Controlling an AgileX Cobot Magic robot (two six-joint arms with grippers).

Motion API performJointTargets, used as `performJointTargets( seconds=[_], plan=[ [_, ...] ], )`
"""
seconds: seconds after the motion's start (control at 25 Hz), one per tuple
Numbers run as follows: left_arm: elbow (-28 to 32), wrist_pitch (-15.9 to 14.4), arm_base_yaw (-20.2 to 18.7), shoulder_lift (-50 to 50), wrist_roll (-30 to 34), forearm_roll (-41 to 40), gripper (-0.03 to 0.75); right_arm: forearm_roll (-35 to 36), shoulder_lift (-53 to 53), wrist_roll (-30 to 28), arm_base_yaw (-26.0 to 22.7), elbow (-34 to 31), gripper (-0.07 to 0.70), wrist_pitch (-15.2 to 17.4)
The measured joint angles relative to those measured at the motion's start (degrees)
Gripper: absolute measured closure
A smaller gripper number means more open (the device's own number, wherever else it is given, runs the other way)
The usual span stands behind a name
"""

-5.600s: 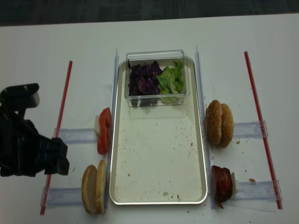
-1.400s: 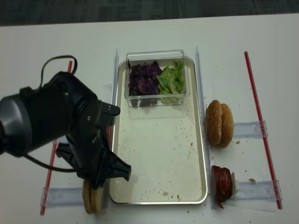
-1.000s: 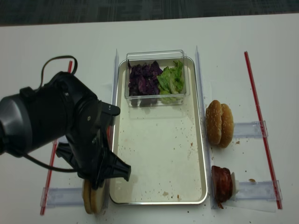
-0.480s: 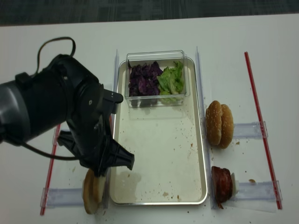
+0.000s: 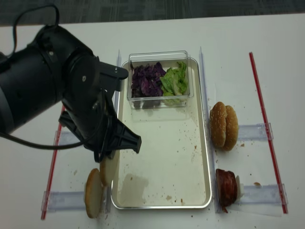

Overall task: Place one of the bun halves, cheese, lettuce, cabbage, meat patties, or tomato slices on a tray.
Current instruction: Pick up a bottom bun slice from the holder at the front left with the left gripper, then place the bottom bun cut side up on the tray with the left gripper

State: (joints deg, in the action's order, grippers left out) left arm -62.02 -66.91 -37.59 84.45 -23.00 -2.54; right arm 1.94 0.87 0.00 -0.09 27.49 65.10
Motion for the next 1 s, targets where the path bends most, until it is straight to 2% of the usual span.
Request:
performJointTargets(
  seconds=[0.2, 0.32, 0.36, 0.4, 0.68, 1.0],
  plan=[
    [0.0, 0.1, 0.0, 0.0, 0.9, 0.0, 0.646, 0.0, 0.0, 0.0, 0.0, 0.0, 0.186, 0.0],
    [0.0, 1.7, 0.0, 0.0, 1.8, 0.0, 0.647, 0.0, 0.0, 0.0, 0.0, 0.0, 0.186, 0.0],
    [0.0, 3.5, 0.0, 0.0, 3.6, 0.3, 0.647, 0.0, 0.0, 0.0, 0.0, 0.0, 0.186, 0.0],
    [0.0, 3.5, 0.0, 0.0, 3.6, 0.3, 0.647, 0.0, 0.0, 0.0, 0.0, 0.0, 0.186, 0.0],
    [0.0, 9.2, 0.3, 0.2, 15.2, 8.6, 0.648, 0.0, 0.0, 0.0, 0.0, 0.0, 0.186, 0.0],
    [0.0, 9.4, 5.3, 5.5, 33.1, 26.0, 0.648, 0.0, 0.0, 0.0, 0.0, 0.0, 0.186, 0.0]
  ],
)
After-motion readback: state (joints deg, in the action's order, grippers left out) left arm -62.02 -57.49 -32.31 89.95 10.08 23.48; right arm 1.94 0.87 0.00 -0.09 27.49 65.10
